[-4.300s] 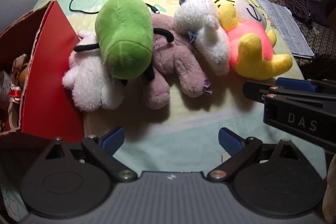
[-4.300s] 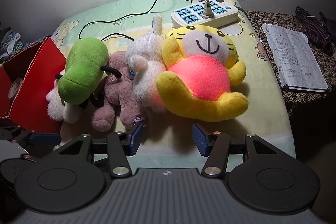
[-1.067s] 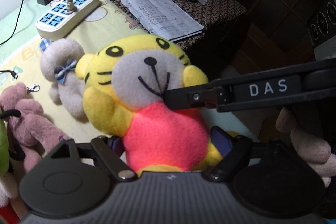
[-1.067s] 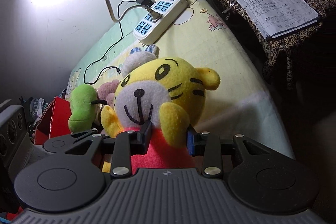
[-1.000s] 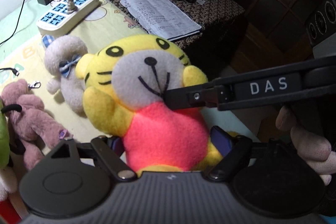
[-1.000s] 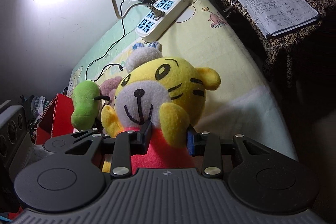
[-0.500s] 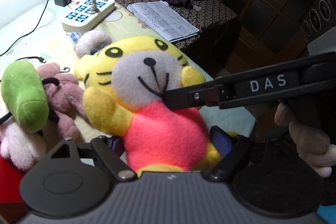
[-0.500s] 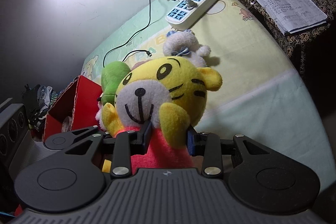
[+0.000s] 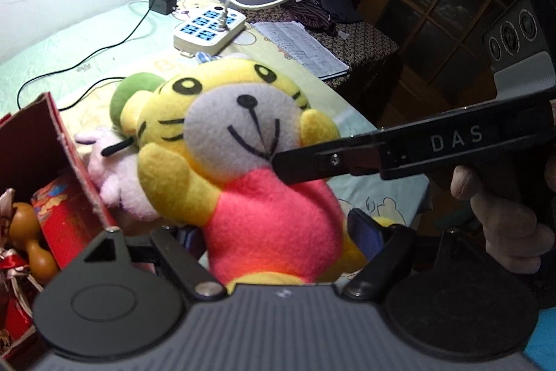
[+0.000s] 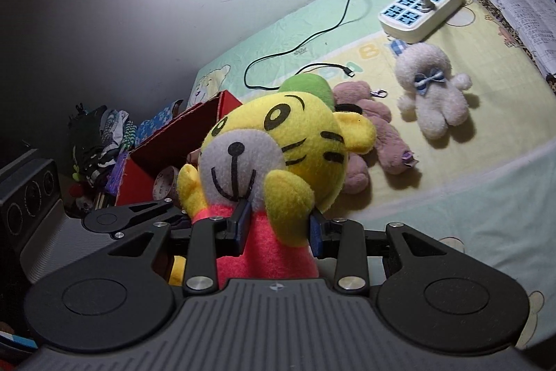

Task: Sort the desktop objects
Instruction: 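Carry the tiger plush with the right tool over the red box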

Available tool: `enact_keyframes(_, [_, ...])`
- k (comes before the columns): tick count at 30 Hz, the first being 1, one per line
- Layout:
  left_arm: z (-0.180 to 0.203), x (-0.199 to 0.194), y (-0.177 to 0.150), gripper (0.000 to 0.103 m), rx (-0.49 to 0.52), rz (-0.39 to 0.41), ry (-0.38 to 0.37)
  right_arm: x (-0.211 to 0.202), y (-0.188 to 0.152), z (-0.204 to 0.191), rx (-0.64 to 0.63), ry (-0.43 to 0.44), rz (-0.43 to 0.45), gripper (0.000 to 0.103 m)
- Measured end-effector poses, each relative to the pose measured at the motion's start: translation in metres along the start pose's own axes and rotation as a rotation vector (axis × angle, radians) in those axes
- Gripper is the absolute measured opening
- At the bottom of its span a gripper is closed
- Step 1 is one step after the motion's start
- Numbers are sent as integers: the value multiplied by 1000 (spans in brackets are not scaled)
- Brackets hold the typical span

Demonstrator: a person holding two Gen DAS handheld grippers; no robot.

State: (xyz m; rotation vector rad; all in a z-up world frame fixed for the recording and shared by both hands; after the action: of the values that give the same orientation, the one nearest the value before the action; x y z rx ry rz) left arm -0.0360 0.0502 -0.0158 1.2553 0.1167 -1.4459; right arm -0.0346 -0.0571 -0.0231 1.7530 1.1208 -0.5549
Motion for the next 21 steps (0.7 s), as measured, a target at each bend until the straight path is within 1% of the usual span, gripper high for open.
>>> enact_keyframes(3, [-14,-19,-4,82,-19,30,10,5,3,-22,-34,20,10,36])
enact_keyframes(8, [-33,-56,-7,82,-37,95,50,12,10,-59,-100,56,29,36])
enact_keyframes(13, [-55,-85,-8,82,-73,155,86,22,21,-94,-170,94,45,36])
enact_keyframes(21, [-92,-111,-9,82,-127,198,139,49,31,-128,-231,137,44,37])
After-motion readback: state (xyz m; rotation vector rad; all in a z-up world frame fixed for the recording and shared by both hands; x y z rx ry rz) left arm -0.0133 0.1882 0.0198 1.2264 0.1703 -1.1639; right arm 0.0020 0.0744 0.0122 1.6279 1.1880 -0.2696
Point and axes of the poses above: each gripper's, at about its wrist camera, not at the fingertips, and x roughly the way its jaws point, z to its right, y to its top, the point moved 8 cm from there along x, roughly the way its jaws point, and after that the axes turned 9 degrees about -y, right-handed, at the moved point
